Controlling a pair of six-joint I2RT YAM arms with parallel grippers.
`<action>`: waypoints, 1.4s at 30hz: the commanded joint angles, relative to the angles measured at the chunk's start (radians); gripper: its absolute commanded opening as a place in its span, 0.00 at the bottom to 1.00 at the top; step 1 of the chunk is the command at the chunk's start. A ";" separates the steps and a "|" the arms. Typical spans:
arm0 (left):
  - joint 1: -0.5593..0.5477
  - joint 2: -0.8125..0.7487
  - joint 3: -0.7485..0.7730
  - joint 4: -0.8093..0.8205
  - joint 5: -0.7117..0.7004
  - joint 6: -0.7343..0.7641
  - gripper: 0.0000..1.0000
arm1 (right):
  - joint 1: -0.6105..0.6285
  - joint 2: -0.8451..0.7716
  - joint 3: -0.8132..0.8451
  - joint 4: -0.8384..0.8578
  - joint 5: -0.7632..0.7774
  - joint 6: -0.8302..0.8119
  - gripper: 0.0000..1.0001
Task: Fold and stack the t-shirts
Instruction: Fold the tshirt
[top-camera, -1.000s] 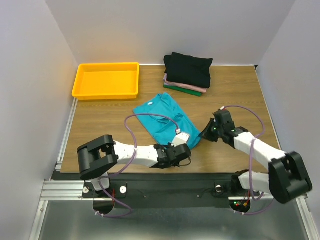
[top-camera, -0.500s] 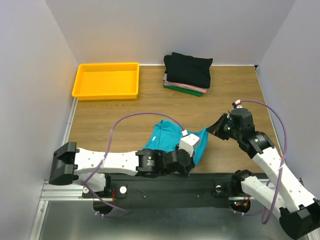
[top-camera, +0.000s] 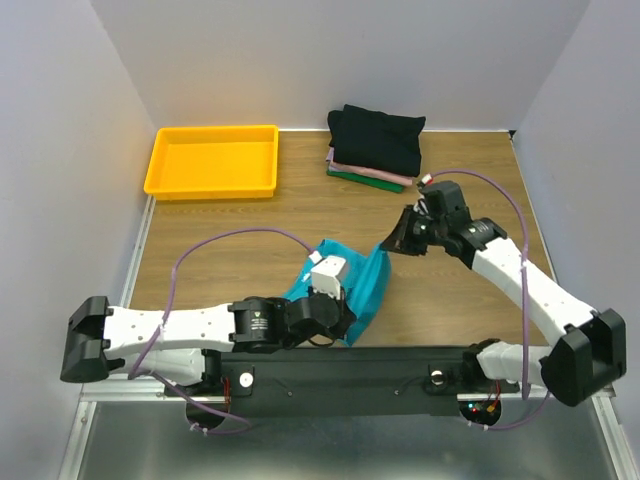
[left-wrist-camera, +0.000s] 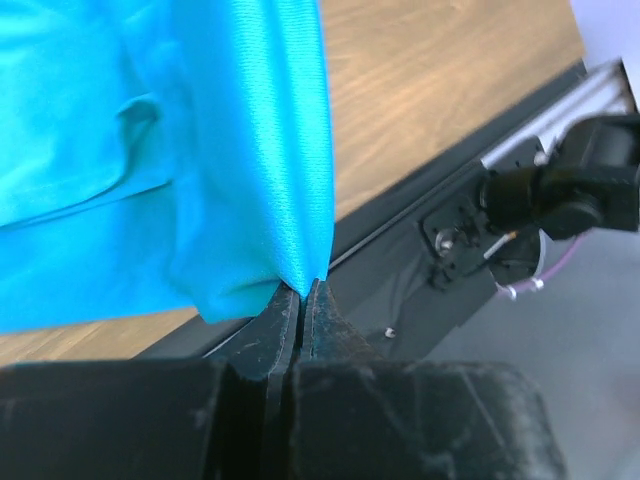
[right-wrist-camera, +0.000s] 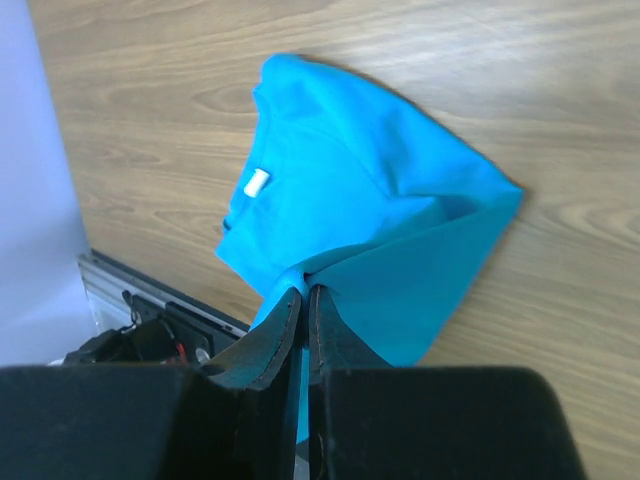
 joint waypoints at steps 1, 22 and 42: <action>0.071 -0.102 -0.095 -0.022 -0.013 -0.093 0.00 | 0.060 0.067 0.104 0.161 0.011 -0.013 0.00; 0.467 -0.245 -0.265 -0.217 0.007 -0.294 0.00 | 0.230 0.817 0.671 0.246 -0.018 -0.055 0.03; 0.622 -0.348 -0.287 -0.412 -0.077 -0.487 0.98 | 0.264 0.805 0.601 0.311 -0.125 -0.252 1.00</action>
